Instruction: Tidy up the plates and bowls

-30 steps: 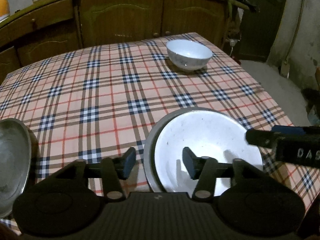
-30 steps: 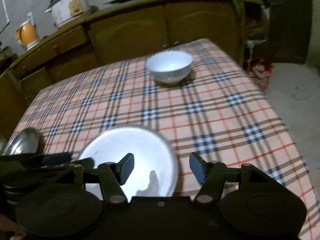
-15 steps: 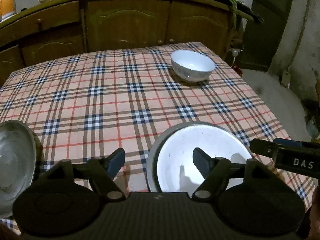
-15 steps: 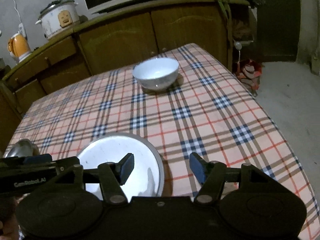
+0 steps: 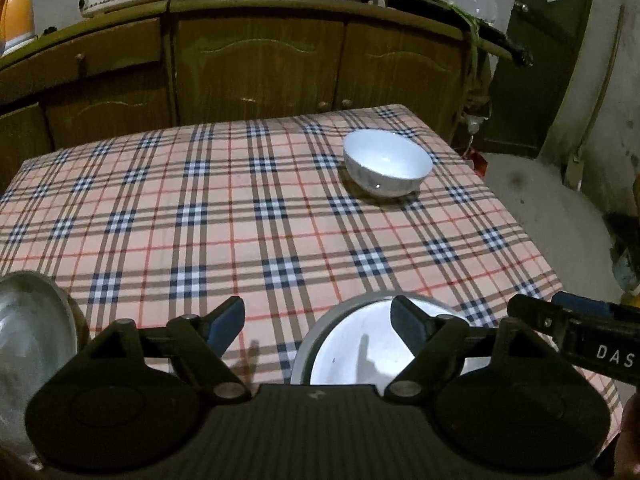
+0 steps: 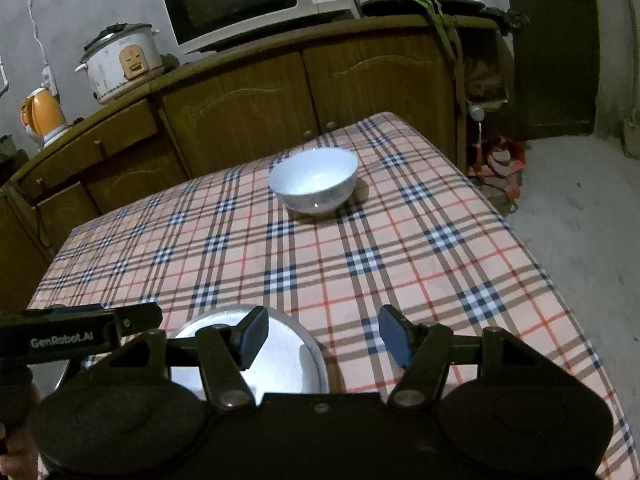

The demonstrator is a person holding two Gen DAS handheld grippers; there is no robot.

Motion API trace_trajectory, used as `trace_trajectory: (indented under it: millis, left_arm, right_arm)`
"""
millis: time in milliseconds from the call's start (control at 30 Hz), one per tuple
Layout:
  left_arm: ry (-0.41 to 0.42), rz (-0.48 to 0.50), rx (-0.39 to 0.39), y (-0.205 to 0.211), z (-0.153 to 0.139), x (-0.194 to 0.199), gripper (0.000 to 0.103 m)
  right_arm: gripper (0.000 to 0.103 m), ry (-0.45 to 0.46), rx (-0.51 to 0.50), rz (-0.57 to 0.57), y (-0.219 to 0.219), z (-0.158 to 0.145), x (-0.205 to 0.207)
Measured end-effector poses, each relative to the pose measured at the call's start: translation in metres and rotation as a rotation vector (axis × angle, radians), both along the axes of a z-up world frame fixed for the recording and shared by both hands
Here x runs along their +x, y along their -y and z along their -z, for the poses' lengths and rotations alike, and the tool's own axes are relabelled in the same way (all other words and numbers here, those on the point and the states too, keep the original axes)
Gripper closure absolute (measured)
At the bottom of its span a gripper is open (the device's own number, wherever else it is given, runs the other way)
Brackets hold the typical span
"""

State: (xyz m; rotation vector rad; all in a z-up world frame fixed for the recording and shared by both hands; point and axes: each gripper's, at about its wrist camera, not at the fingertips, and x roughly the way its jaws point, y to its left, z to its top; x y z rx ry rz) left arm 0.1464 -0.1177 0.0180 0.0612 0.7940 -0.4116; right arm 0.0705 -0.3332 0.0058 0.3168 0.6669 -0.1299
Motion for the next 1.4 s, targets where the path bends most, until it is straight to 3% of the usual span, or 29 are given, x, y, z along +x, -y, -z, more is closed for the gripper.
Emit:
trace_trajectory:
  millis: [533, 1400]
  left_arm:
    - [0.035, 0.036, 0.039, 0.022, -0.009, 0.006, 0.016]
    - [0.054, 0.081, 0.136, 0.066, 0.000, 0.039, 0.014]
  right_arm:
    - [0.026, 0.047, -0.007, -0.006, 0.009, -0.012, 0.011]
    - [0.024, 0.073, 0.030, 0.018, 0.047, -0.004, 0.045]
